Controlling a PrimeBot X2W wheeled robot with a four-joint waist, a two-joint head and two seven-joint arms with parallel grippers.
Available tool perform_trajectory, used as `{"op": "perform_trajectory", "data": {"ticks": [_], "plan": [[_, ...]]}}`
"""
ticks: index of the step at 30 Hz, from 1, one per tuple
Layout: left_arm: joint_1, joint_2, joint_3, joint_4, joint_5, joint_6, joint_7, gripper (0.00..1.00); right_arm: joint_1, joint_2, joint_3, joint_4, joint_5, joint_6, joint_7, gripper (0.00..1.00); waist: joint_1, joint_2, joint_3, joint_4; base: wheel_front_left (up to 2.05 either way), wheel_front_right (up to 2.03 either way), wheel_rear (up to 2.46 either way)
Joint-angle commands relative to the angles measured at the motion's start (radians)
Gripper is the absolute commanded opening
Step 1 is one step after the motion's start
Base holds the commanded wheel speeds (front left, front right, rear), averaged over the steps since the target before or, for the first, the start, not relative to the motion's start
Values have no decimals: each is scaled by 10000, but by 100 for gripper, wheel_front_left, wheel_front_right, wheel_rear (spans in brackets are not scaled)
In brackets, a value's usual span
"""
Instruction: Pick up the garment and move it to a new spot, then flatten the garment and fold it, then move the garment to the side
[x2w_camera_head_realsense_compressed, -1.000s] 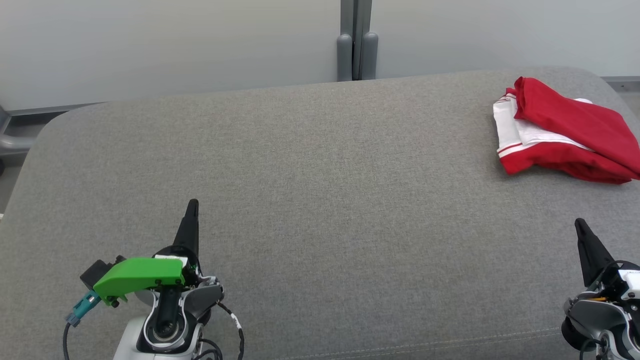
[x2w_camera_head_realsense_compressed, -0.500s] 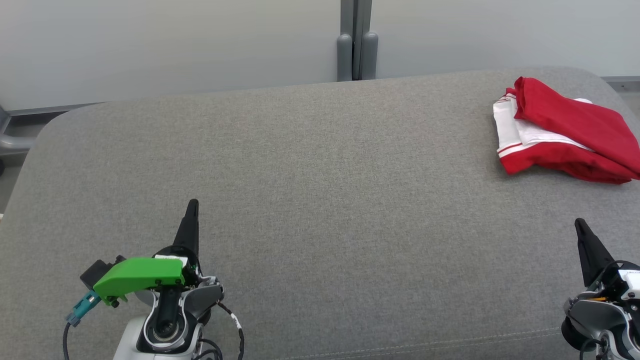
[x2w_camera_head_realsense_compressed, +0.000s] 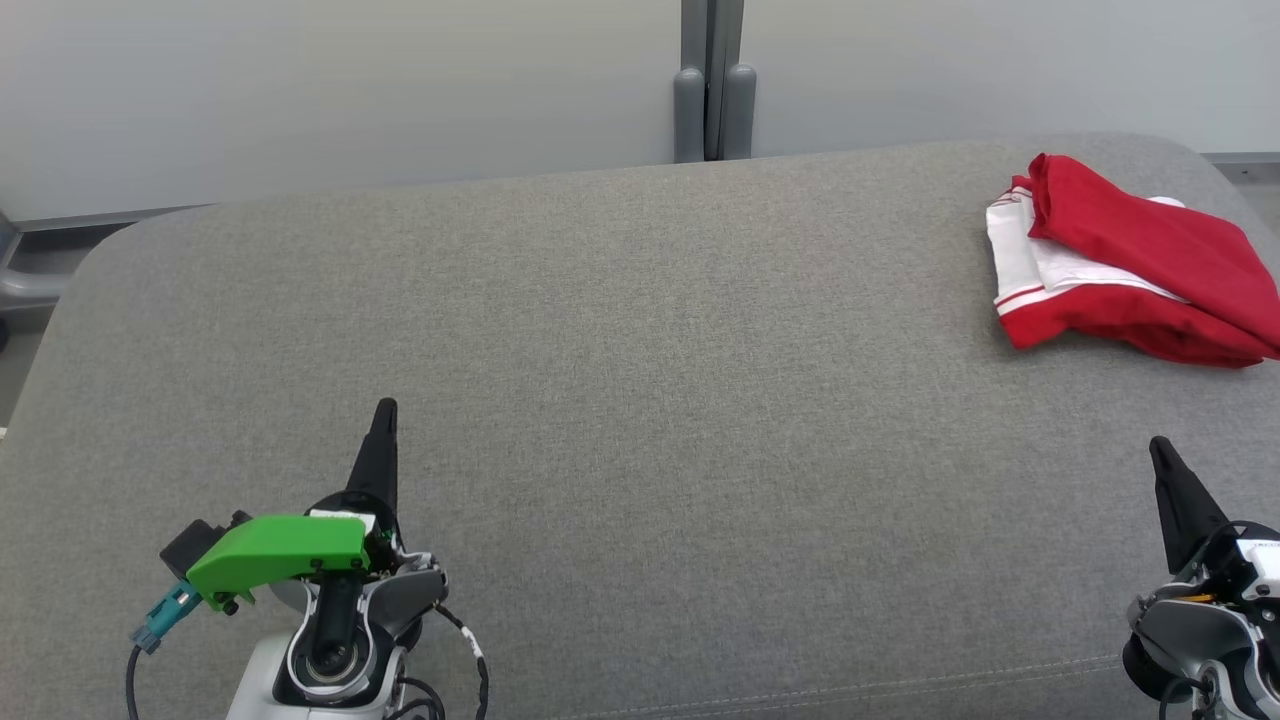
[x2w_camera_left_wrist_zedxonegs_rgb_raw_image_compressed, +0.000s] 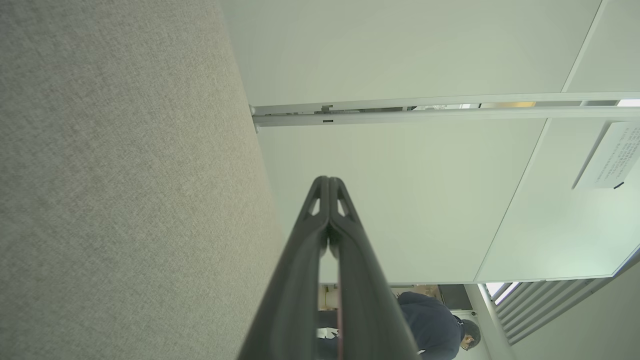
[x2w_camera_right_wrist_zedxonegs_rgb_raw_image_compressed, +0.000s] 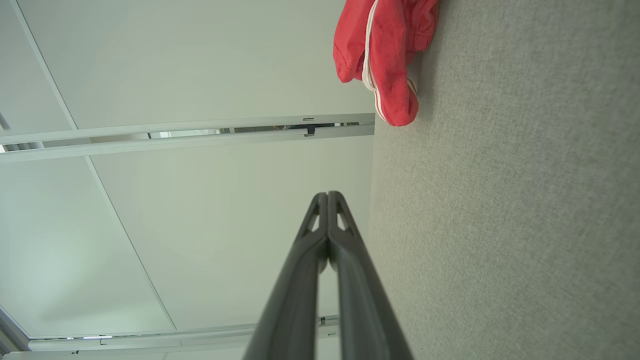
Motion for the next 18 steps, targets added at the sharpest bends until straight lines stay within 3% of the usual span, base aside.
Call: {"op": "perform_trajectory", "data": {"ticks": [1,18], "plan": [[-111,2,45,-23,32,-35,17,0,-99,-45,-3,17,42,7,4,0,0,0,0,0,0,0,0],[-111,2,46,-25,32,-35,16,0,-98,-45,-2,17,42,7,3,0,0,0,0,0,0,0,0]]}}
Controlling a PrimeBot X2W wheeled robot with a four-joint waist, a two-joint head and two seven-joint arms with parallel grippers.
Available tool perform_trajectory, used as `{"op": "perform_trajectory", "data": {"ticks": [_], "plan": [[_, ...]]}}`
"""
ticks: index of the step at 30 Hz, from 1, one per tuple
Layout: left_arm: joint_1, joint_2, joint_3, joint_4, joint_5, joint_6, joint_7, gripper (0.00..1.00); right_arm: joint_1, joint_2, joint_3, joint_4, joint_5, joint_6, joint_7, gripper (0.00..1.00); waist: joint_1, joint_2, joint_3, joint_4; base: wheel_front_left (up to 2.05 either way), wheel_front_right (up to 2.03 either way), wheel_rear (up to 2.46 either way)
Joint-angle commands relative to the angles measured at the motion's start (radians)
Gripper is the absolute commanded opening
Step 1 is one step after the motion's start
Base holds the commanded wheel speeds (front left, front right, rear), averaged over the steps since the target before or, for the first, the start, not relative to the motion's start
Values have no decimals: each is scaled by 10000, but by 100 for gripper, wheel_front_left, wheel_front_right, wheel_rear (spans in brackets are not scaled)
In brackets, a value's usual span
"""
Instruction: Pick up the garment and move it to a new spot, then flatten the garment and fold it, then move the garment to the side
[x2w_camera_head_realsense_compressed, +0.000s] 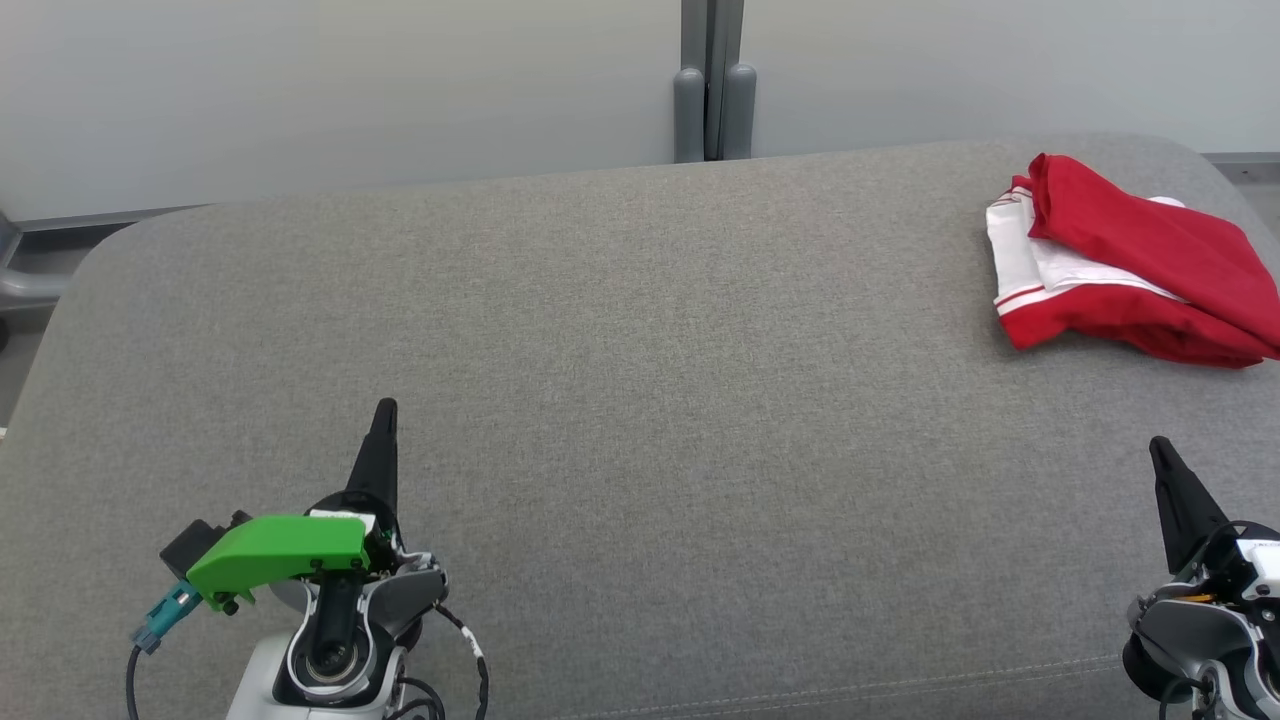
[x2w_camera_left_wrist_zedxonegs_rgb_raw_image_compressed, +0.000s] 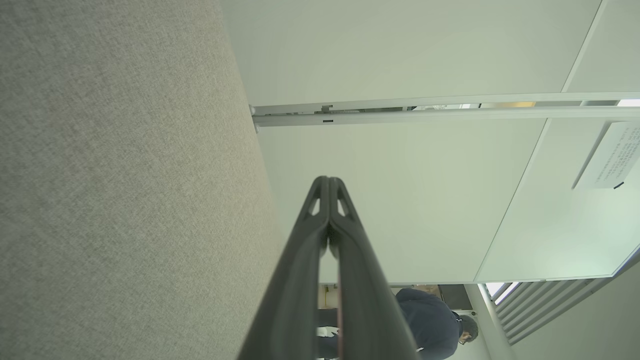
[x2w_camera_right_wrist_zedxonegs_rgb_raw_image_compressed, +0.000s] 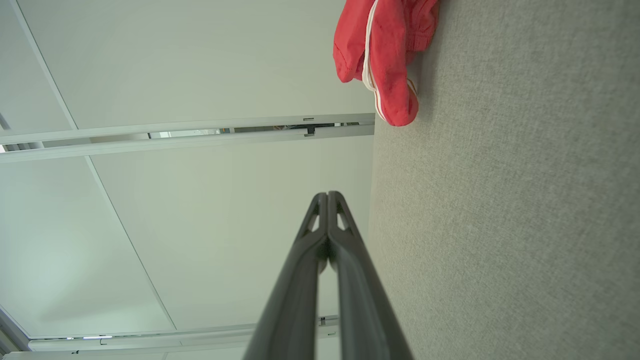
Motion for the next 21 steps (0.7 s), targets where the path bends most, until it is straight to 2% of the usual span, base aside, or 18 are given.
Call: {"op": "perform_trajectory", "data": {"ticks": [1,21], "plan": [[-111,2,46,-25,32,-35,16,0,-97,-45,-2,17,42,7,3,0,0,0,0,0,0,0,0],[-110,2,45,-27,31,-35,15,0,-97,-45,-1,17,43,7,2,0,0,0,0,0,0,0,0]]}}
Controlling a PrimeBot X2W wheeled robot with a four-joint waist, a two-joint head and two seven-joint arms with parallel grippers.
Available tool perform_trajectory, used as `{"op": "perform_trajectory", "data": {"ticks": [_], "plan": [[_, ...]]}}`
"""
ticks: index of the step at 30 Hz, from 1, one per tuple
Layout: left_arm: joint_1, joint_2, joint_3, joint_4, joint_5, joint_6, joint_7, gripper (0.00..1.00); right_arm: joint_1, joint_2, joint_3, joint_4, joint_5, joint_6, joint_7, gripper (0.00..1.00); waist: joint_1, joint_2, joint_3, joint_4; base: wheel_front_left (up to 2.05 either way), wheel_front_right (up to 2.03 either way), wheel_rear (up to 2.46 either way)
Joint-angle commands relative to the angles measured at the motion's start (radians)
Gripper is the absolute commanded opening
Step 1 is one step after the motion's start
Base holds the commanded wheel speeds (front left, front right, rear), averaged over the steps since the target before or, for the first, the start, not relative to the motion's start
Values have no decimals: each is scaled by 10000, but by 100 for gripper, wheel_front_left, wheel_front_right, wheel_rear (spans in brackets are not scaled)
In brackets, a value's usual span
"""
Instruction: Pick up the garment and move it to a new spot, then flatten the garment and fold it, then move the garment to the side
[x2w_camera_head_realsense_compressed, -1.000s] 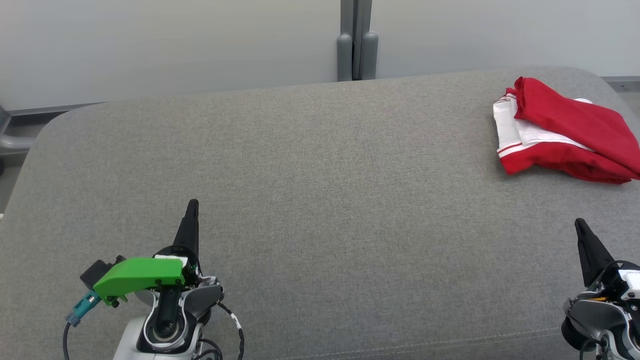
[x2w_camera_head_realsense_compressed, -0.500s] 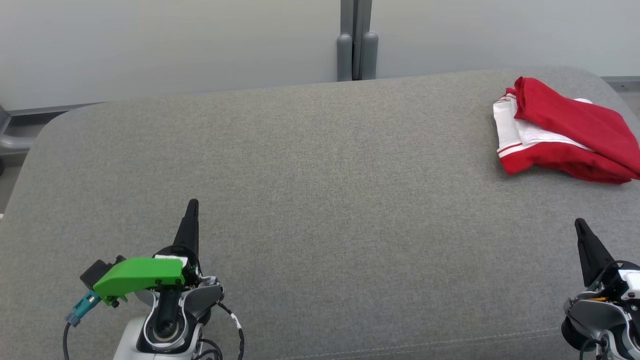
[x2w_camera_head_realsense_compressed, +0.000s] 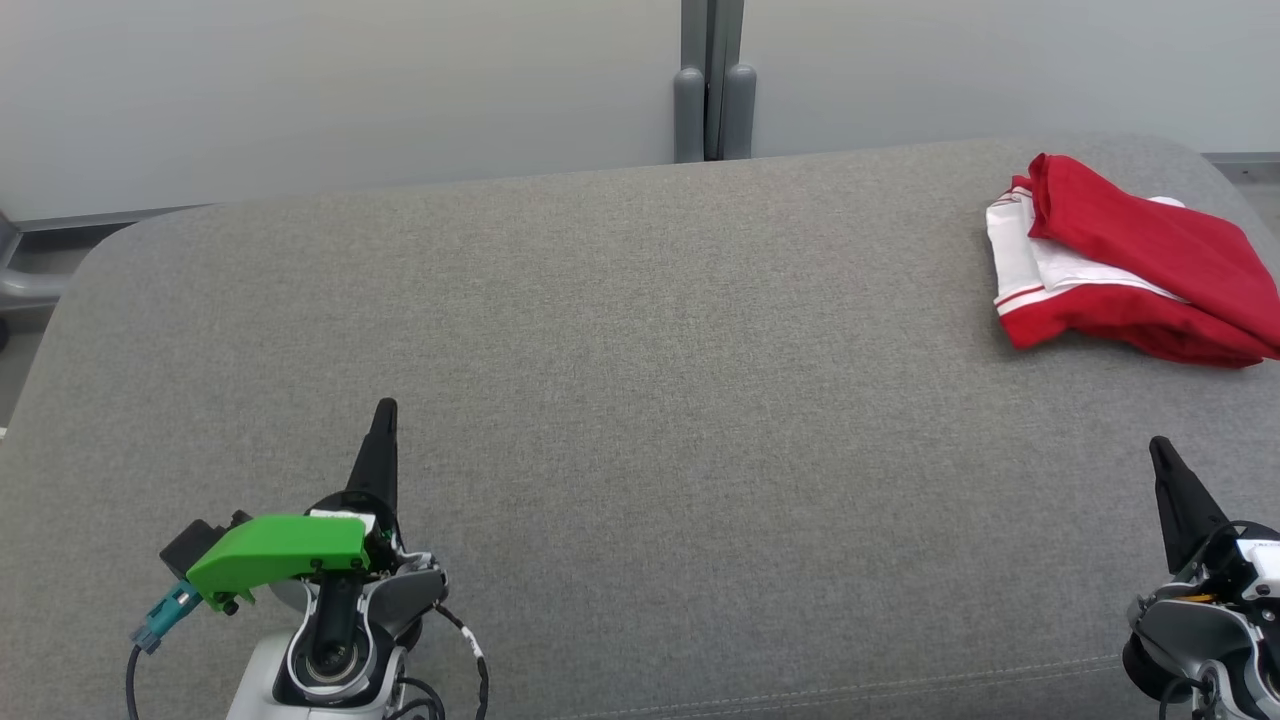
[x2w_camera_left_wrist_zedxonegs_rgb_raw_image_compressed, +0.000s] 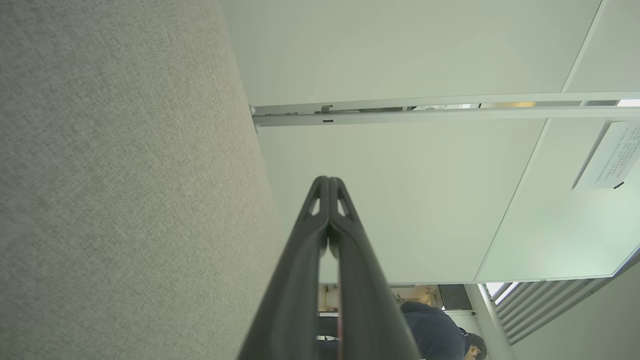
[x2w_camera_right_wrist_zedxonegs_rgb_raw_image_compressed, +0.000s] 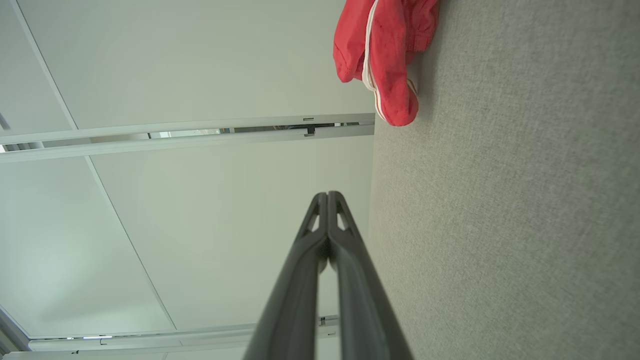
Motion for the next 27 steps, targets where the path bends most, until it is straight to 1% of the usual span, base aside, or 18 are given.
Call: {"op": "perform_trajectory", "data": {"ticks": [1,27], "plan": [[-110,2,43,-27,31,-35,15,0,-97,-45,0,17,43,7,2,0,0,0,0,0,0,0,0],[-110,3,44,-29,32,-35,14,0,-97,-45,1,16,44,7,1,0,0,0,0,0,0,0,0]]}}
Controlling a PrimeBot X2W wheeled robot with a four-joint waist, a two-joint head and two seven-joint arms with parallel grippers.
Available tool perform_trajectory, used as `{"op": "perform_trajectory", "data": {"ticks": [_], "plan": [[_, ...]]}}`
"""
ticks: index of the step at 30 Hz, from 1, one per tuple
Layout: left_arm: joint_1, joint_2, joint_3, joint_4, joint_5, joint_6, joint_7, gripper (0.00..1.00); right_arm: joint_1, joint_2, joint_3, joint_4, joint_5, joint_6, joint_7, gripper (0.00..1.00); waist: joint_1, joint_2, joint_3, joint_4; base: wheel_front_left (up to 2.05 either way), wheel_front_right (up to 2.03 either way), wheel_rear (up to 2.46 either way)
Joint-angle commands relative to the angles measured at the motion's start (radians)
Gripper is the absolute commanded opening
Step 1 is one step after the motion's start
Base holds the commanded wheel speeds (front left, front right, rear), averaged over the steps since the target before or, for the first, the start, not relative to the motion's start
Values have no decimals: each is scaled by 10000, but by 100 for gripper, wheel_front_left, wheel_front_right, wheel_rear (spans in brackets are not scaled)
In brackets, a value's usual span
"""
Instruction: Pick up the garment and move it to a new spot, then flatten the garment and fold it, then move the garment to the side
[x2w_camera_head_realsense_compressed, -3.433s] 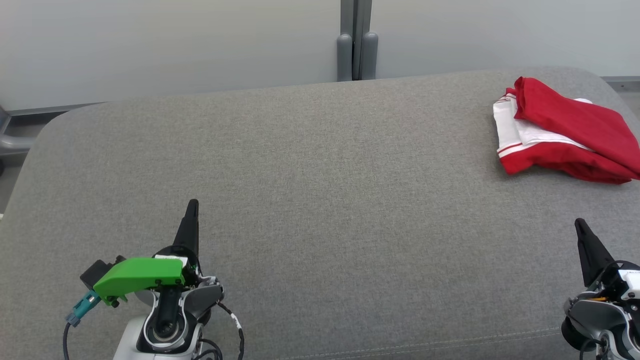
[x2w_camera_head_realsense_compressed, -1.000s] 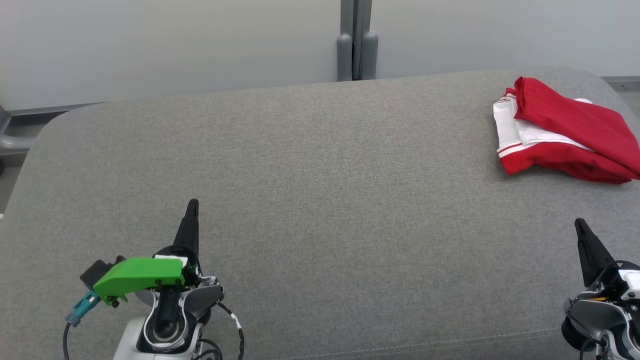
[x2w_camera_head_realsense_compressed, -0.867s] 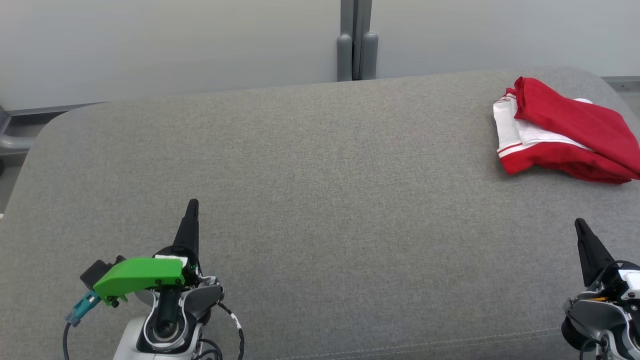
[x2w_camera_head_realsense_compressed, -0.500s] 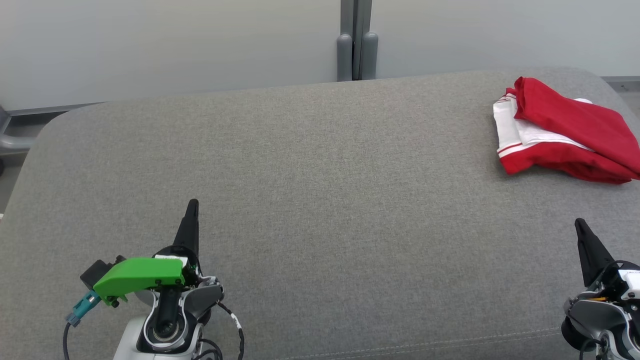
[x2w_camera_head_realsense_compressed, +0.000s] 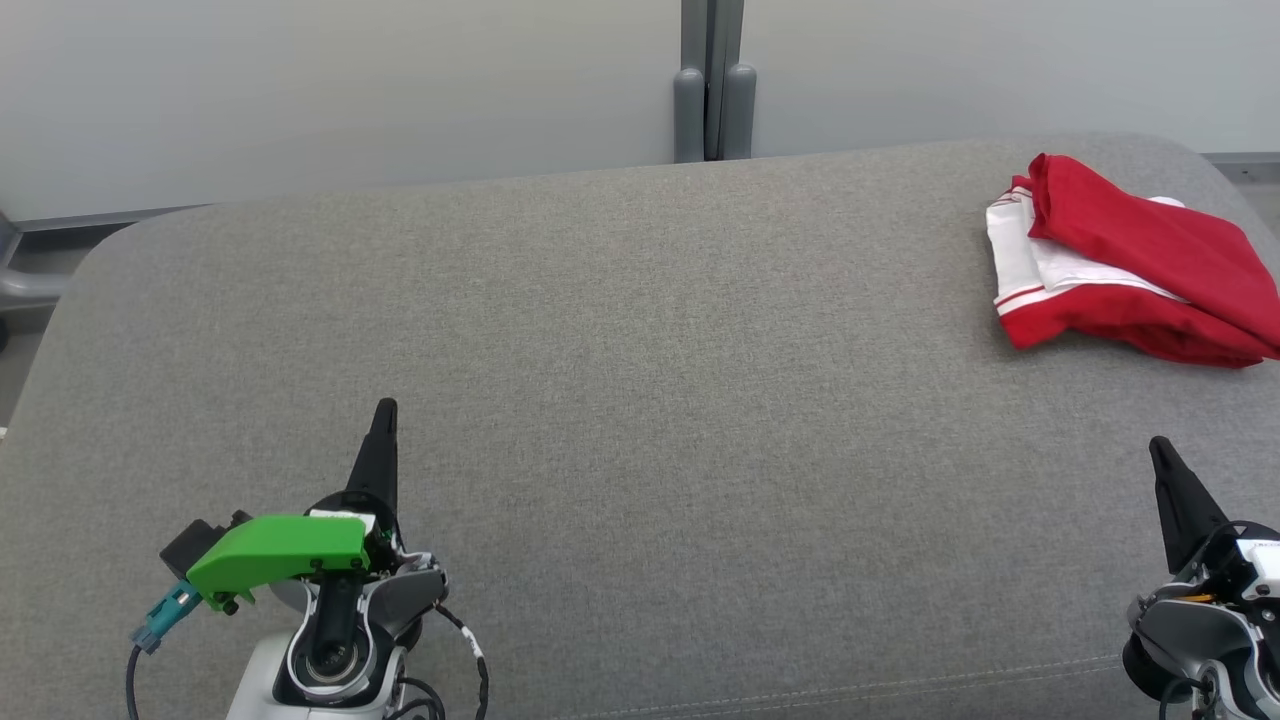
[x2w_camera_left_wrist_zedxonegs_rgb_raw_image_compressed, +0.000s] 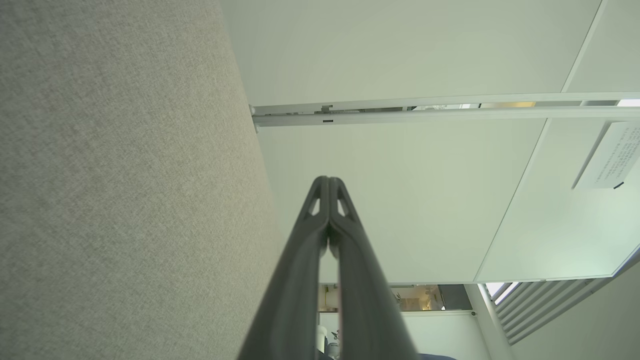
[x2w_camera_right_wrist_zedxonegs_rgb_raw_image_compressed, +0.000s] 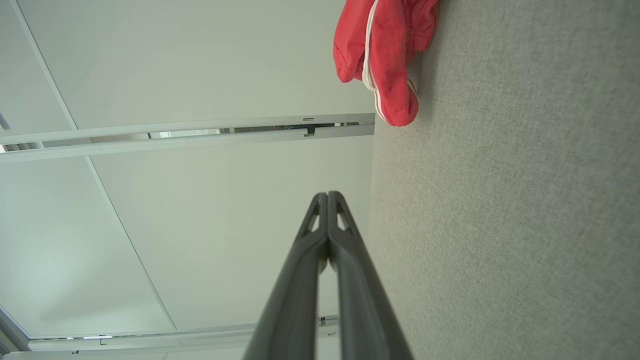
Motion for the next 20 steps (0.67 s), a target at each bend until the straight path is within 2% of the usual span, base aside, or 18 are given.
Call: {"op": "perform_trajectory", "data": {"ticks": [1,20], "plan": [[-110,3,46,-29,34,-35,14,0,-97,-45,1,16,44,7,1,0,0,0,0,0,0,0,0],[-110,4,45,-29,34,-35,14,0,-97,-45,2,16,44,8,1,0,0,0,0,0,0,0,0]]}}
